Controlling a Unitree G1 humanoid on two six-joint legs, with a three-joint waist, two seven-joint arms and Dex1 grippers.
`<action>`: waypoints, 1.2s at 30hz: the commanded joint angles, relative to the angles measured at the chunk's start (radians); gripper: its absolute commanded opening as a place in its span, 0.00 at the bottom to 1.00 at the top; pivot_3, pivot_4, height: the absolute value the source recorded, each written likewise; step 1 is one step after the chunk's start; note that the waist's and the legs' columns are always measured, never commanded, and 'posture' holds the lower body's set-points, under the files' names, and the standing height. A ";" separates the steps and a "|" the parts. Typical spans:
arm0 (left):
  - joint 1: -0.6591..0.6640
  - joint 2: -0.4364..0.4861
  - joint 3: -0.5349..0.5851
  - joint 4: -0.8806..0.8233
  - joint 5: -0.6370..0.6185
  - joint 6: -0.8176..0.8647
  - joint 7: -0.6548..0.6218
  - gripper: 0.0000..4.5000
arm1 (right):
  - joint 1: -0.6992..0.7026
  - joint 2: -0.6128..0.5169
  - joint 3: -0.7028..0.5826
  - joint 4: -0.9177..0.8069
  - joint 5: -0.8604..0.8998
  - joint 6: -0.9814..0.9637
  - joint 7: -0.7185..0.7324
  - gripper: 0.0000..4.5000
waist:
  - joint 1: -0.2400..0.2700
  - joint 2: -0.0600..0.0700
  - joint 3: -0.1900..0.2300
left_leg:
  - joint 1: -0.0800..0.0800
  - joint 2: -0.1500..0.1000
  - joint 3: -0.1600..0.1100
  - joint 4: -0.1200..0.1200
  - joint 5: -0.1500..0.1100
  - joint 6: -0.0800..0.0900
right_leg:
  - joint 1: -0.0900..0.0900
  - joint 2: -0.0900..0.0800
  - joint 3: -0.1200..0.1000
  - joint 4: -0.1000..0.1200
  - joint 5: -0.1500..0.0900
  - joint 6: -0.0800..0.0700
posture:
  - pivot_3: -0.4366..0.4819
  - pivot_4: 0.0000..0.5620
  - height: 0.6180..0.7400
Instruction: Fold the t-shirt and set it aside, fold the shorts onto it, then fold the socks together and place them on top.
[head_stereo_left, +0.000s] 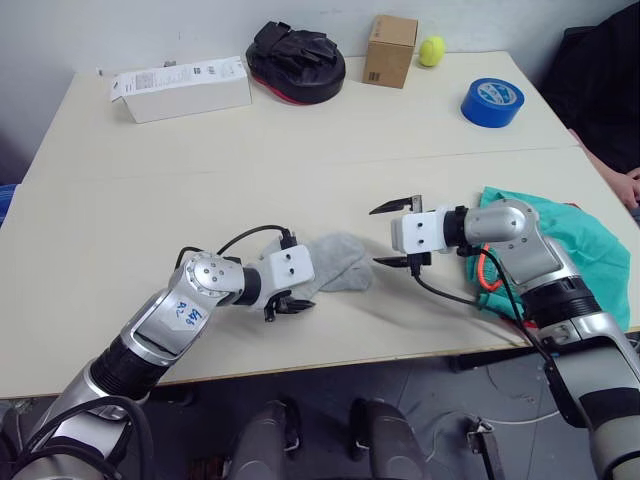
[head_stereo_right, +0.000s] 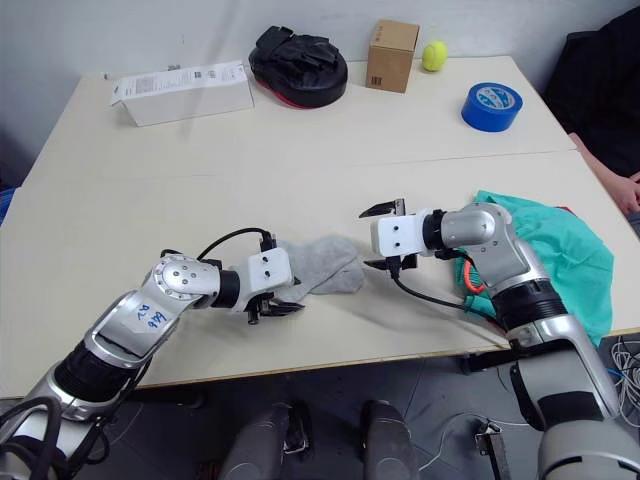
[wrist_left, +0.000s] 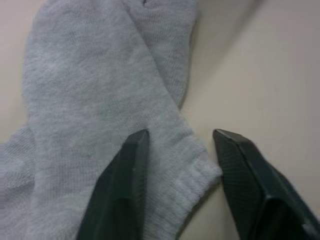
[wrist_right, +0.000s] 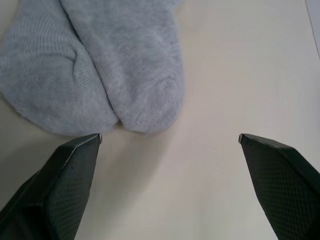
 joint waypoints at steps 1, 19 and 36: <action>0.001 -0.009 0.006 -0.024 0.006 -0.001 0.001 0.21 | -0.049 0.024 0.016 0.074 -0.055 -0.124 -0.058 1.00 | -0.002 0.000 0.000 | 0.000 0.000 0.000 0.000 0.000 0.000 | 0.000 0.000 0.000 0.000 0.000 0.000 | 0.48 0.27 1.00; -0.008 -0.011 0.034 -0.011 -0.004 0.015 -0.002 0.00 | -0.075 0.048 0.026 0.167 -0.129 -0.222 -0.151 0.01 | -0.002 0.000 0.000 | 0.001 0.000 0.000 0.002 0.000 0.000 | 0.000 -0.001 0.002 0.006 0.000 0.000 | 0.48 0.27 1.00; -0.060 0.004 0.086 -0.008 -0.038 0.027 -0.045 0.00 | -0.024 0.011 0.032 0.073 -0.113 -0.204 -0.073 0.13 | -0.002 0.000 0.000 | 0.001 0.000 0.000 0.003 0.000 0.000 | 0.000 0.001 0.002 0.008 0.000 0.000 | 0.48 0.27 1.00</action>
